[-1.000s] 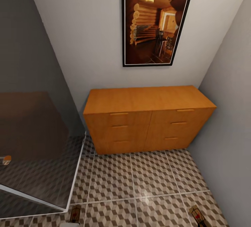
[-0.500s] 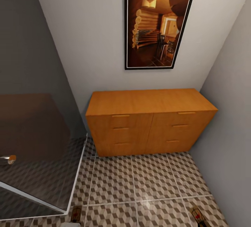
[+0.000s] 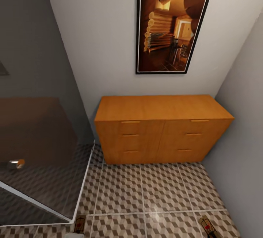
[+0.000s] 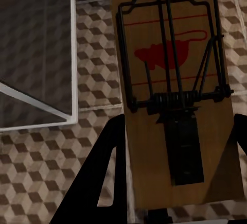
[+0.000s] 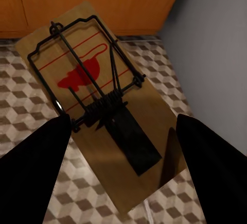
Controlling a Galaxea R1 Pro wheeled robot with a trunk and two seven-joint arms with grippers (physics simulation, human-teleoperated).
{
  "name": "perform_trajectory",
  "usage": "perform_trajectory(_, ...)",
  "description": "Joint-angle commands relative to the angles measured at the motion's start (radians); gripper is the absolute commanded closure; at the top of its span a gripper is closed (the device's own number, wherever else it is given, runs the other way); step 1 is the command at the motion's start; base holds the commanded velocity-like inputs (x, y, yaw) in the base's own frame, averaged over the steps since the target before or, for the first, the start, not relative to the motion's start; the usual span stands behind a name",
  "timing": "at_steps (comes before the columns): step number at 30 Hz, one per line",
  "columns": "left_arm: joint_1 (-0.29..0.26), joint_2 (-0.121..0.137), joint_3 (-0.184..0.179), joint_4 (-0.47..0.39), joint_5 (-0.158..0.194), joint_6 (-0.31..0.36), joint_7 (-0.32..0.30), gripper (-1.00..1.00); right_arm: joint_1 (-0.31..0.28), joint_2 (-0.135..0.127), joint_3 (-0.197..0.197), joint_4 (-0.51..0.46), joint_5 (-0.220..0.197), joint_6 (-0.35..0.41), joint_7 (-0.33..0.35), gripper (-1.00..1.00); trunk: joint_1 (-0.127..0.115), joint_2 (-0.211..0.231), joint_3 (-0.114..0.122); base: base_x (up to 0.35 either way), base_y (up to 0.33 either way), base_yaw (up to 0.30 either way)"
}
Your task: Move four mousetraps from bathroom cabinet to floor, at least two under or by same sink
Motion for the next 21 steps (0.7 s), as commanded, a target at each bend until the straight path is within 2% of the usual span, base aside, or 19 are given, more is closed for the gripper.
perform_trajectory(1, -0.002, -0.001, -0.009, 0.004, 0.003, -0.006, 0.006, 1.0, -0.001, -0.001, 0.009, -0.001, -0.004, -0.002, -0.009, 1.0, 0.001, -0.002, -0.002, 0.0, 0.0, 0.26)
perform_trajectory(12, -0.002, -0.002, -0.009, 0.004, 0.003, -0.007, 0.006, 1.0, -0.001, -0.001, 0.009, -0.001, -0.004, -0.002, -0.011, 1.0, 0.001, -0.002, -0.002, -0.006, 0.0, 0.283)
perform_trajectory(21, -0.002, -0.003, -0.009, 0.004, 0.003, -0.007, 0.006, 1.0, -0.001, -0.001, 0.008, -0.001, -0.004, -0.002, -0.011, 1.0, 0.001, -0.002, -0.002, -0.123, 0.0, 0.289)
